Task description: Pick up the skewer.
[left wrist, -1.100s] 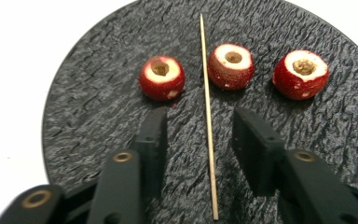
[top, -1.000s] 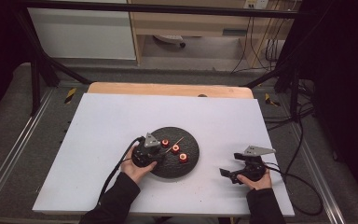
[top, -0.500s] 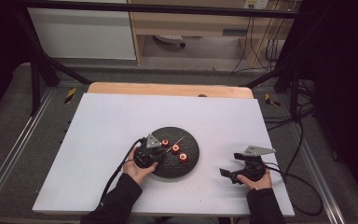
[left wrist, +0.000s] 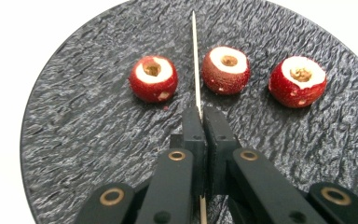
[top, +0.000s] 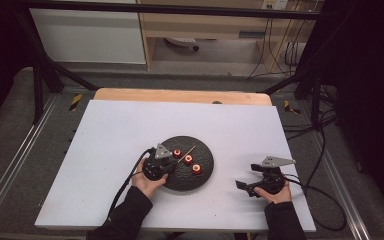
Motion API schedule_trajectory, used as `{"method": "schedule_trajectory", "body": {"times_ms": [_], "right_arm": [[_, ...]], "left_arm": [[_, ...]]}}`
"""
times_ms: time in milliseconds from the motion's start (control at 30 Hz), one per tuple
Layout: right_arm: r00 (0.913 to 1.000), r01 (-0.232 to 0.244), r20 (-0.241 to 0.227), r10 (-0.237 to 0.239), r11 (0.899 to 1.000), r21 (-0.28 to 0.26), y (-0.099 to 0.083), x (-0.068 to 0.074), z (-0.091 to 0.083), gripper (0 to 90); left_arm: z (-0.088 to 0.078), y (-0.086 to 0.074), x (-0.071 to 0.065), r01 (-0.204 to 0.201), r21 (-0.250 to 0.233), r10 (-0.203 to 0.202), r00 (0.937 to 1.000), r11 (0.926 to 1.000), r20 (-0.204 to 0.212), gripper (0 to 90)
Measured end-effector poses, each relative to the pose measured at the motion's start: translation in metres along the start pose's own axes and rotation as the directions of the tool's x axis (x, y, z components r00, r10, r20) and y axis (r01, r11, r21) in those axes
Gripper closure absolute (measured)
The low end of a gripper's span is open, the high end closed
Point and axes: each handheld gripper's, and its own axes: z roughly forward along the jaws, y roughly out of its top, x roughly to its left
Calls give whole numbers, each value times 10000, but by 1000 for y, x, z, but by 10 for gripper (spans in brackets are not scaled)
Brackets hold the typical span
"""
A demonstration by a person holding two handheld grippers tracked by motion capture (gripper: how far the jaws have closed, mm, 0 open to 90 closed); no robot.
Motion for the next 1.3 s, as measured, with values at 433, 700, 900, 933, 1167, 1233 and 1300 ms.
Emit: {"method": "schedule_trajectory", "body": {"times_ms": [433, 700, 900, 933, 1167, 1233, 1300], "right_arm": [[9991, 416, 122, -418, 9991, 124, 7, 8, 2, 6], [9933, 1079, 378, -1096, 9932, 440, 20, 23, 9, 6], [9811, 1810, 512, -1867, 9784, 995, 30, 38, 19, 7], [9768, 2007, 544, -2072, 9739, 1060, 31, 41, 21, 10], [9505, 2937, 600, -3049, 9445, 1475, 43, 58, 31, 31], [9406, 3229, 575, -3345, 9341, 1522, 46, 62, 33, 42], [9320, 3460, 539, -3584, 9242, 1618, 48, 67, 35, 53]], "left_arm": [[-20, -1, 5, 7, -283, -1, 9998, 9996, 212, 877], [-30, -3, 7, -147, -278, 160, 9988, 9995, 470, 877], [-36, -5, 8, -323, -272, 340, 9973, 9991, 650, 877], [-38, -6, 7, -406, -228, 421, 9968, 9989, 675, 877], [-41, -5, 5, -653, -139, 663, 9939, 9978, 877, 877], [-42, -4, 3, -764, -57, 766, 9928, 9971, 918, 877], [-42, -3, 1, -879, -32, 878, 9912, 9961, 990, 877]]}}
